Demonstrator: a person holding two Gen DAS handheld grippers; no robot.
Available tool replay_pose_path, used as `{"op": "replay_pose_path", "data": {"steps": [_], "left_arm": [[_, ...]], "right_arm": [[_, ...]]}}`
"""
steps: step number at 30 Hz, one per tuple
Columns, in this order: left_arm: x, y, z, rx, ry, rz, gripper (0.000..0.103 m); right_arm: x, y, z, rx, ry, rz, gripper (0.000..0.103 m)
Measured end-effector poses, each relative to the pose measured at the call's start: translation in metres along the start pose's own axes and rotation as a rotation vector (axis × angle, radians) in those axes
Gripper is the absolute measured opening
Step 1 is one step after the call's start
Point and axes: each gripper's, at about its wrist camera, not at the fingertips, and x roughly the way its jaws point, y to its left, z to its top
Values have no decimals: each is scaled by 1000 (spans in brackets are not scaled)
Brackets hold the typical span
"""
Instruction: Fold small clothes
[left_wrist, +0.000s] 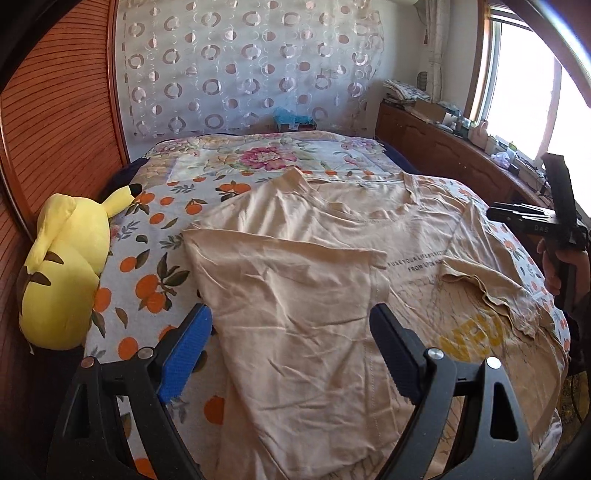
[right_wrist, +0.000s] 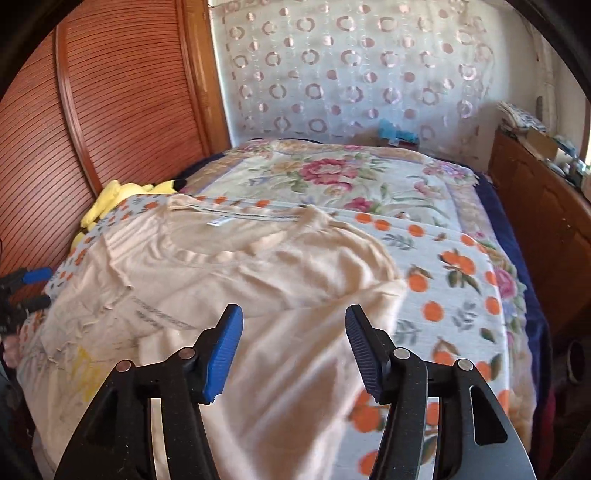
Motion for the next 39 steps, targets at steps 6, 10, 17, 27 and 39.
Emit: {"op": "replay_pose_path", "data": {"steps": [6, 10, 17, 27, 39], "left_arm": [[22, 27, 15, -31, 32, 34, 88], [37, 39, 22, -38, 56, 56, 88], [63, 61, 34, -63, 97, 63, 87], [85, 80, 42, -65, 135, 70, 82], [91, 84, 56, -44, 139, 49, 52]], "right_arm": [[12, -21, 4, 24, 46, -44, 60], [26, -28, 11, 45, 67, -37, 60], [42, -30, 22, 42, 111, -41, 60], [51, -28, 30, -15, 130, -63, 60], [52, -30, 23, -35, 97, -59, 62]]}}
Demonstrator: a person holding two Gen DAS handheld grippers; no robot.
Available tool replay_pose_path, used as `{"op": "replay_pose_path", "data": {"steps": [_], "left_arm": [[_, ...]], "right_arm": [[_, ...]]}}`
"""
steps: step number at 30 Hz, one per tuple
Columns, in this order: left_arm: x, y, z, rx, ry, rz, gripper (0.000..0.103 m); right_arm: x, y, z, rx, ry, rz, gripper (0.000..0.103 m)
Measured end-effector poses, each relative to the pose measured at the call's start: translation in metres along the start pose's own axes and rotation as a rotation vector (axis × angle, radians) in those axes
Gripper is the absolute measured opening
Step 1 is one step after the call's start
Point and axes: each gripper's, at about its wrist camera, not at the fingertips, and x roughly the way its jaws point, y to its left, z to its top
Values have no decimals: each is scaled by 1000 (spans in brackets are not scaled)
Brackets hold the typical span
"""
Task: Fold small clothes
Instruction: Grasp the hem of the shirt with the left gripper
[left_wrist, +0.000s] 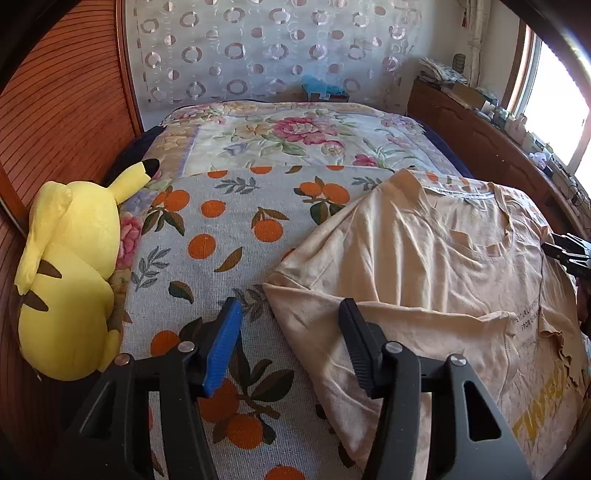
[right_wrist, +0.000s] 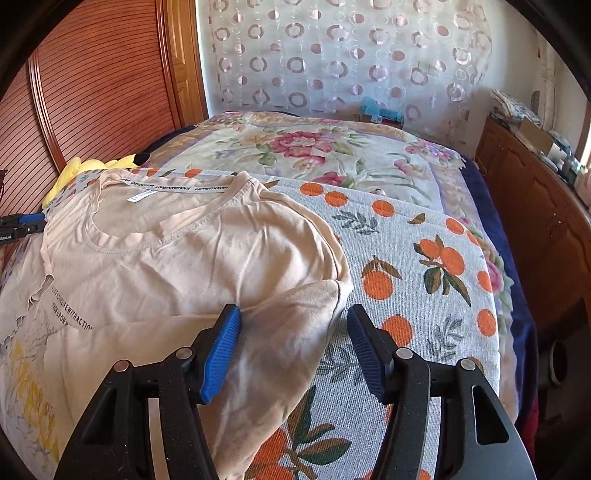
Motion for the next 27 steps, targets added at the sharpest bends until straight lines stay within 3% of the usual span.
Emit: {"op": "replay_pose_path", "data": {"steps": [8, 21, 27], "left_arm": [[3, -11, 4, 22, 3, -7, 45], [2, -11, 5, 25, 8, -21, 14], [-5, -23, 6, 45, -4, -42, 10]], "right_arm": [[-1, 0, 0, -2, 1, 0, 63], [-1, 0, 1, -5, 2, -1, 64], [1, -1, 7, -6, 23, 4, 64]]}}
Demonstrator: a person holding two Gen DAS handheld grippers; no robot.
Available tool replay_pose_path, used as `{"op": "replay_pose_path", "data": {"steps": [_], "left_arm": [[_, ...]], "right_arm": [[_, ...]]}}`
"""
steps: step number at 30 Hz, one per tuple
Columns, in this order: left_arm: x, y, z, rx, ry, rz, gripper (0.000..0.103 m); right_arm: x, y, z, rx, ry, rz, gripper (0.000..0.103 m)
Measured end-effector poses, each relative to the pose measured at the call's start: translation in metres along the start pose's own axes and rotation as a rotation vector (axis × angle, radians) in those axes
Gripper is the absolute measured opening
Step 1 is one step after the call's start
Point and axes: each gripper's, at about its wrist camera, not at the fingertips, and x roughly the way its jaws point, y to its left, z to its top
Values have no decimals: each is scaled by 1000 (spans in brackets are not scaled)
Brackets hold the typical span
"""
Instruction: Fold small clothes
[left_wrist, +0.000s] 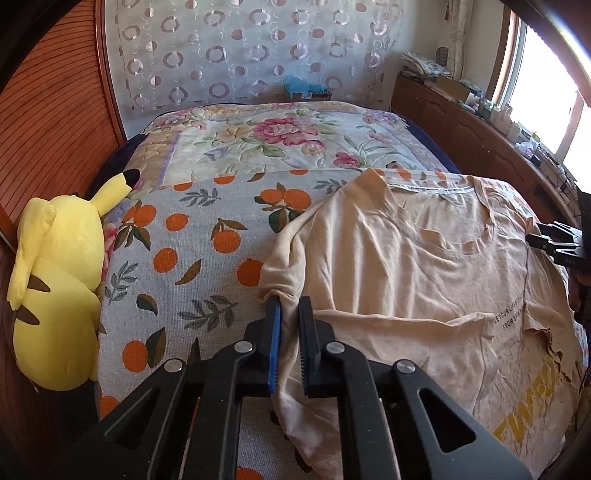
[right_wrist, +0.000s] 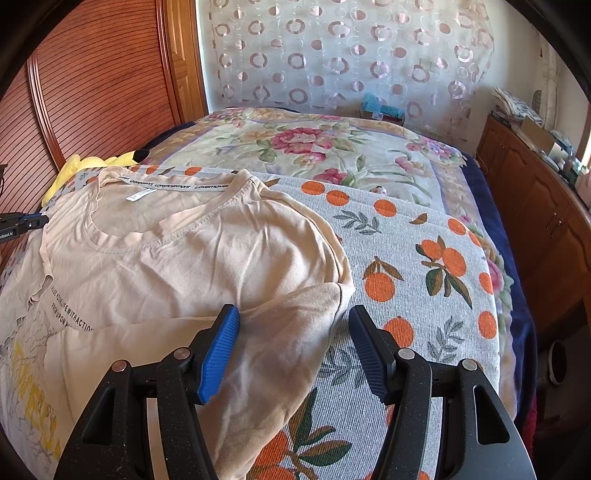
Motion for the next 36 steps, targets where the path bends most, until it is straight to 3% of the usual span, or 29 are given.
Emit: {"op": "replay_pose_path", "data": {"steps": [2, 3, 5, 7, 8, 14, 20, 29, 36], "left_arm": [[-5, -4, 1, 2, -13, -6, 9], [-9, -6, 2, 2, -22, -10, 9], [-15, -9, 3, 1, -41, -17, 9], [-22, -14, 2, 6, -53, -28, 9], [-26, -17, 1, 12, -59, -31, 9], [-52, -32, -9, 34, -104, -69, 8], [-90, -42, -36, 37, -161, -104, 8], [-149, -33, -95, 3, -231, -120, 8], [-192, -25, -171, -83, -263, -123, 8]], "right_arm": [[1, 0, 4, -3, 9, 4, 62], [2, -1, 5, 0, 9, 8, 56], [3, -3, 8, 0, 5, 10, 41], [3, -5, 10, 6, 5, 23, 11], [3, -5, 10, 12, 6, 37, 8], [-16, 0, 3, 30, -57, 62, 6], [-63, 16, -11, 8, -157, 78, 6], [-137, 34, -81, -36, -234, 98, 5], [-197, 41, -148, -58, -252, 101, 5]]}}
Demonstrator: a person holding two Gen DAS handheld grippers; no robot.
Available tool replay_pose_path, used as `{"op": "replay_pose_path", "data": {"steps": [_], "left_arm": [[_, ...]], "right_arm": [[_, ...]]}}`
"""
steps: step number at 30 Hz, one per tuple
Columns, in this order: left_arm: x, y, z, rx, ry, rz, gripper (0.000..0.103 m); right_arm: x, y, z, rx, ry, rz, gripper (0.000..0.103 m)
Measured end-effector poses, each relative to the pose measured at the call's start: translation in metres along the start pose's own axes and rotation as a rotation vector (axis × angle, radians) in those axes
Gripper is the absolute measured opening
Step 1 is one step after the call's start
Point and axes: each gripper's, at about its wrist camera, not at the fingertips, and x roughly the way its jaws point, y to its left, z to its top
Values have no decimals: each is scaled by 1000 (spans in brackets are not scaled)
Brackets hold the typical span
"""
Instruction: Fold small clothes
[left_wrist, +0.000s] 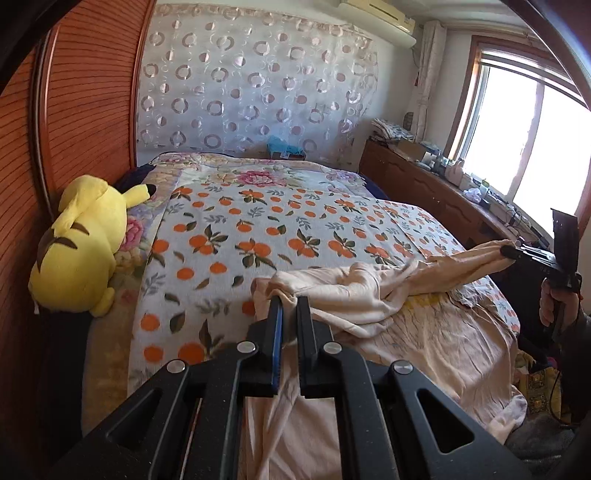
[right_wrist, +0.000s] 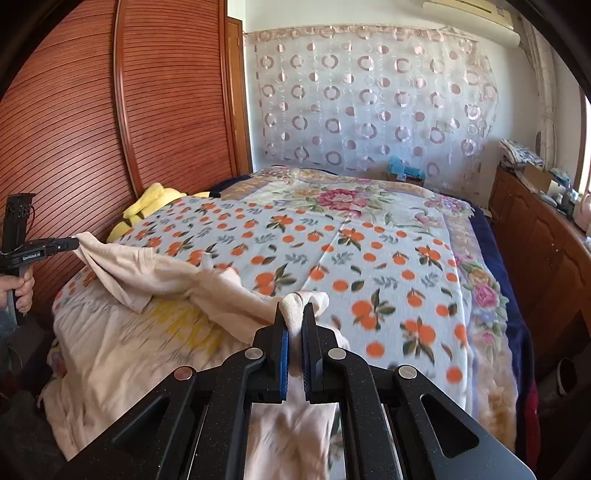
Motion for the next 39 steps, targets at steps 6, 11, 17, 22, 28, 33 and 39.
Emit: {"op": "replay_pose_path", "data": {"steps": [6, 11, 17, 22, 28, 33, 39], "left_arm": [[-26, 9, -37, -34, 24, 23, 8], [-52, 7, -39, -29, 23, 23, 8], [-77, -4, -32, 28, 32, 36, 8], [-74, -7, -36, 60, 65, 29, 8], [-72, -7, -37, 62, 88, 33, 9], [-69, -14, -36, 79, 84, 56, 44], [-56, -23, -34, 96, 73, 39, 80]], "right_arm": [[-42, 16, -33, -28, 49, 10, 5], [-77, 14, -40, -30, 63, -7, 5], [-122, 28, -47, -22, 83, -16, 5], [-121, 38, -62, -29, 142, -2, 5], [-108, 33, -66, -4, 201, 21, 6], [-109, 29, -55, -7, 184, 0, 13], [-120, 27, -53, 2, 142, -36, 41]]}}
